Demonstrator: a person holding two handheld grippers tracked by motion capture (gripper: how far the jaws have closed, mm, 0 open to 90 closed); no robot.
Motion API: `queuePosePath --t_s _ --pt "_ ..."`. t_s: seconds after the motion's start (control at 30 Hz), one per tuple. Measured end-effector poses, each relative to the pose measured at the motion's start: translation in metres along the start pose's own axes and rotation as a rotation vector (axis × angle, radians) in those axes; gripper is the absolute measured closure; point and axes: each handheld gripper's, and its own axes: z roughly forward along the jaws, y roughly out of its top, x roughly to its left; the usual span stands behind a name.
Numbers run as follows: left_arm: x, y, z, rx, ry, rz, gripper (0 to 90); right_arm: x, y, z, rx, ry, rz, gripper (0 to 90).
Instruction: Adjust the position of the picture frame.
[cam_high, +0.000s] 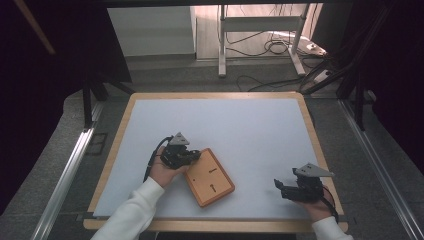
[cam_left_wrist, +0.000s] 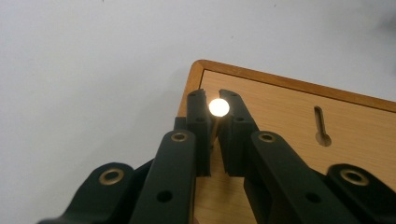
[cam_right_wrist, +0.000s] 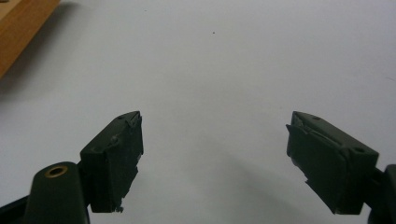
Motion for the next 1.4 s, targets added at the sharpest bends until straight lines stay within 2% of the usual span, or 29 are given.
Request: queuePosePath --t_s 0.17,0.33,0.8,1.2,1.4 --pt "0.011 -0.002 0.01 0.002 -0.013 0.006 83.8 0.0 0.0 0.0 0.0 0.0 0.001 18.9" --pt "0.015 -0.005 0.017 0.011 -0.032 0.019 83.8 0.0 0.0 0.0 0.001 -0.001 -0.001 18.9" --pt "0.016 -0.004 0.019 0.009 -0.035 0.022 83.8 0.001 0.0 0.0 -0.001 0.001 0.0 18.7" --pt "0.017 0.012 0.036 0.011 -0.039 0.029 83.8 0.001 0.0 0.0 -0.002 0.001 -0.001 18.7" --pt "0.016 0.013 0.039 0.003 -0.038 0.029 83.7 0.001 0.0 0.001 -0.002 0.001 -0.005 18.7"
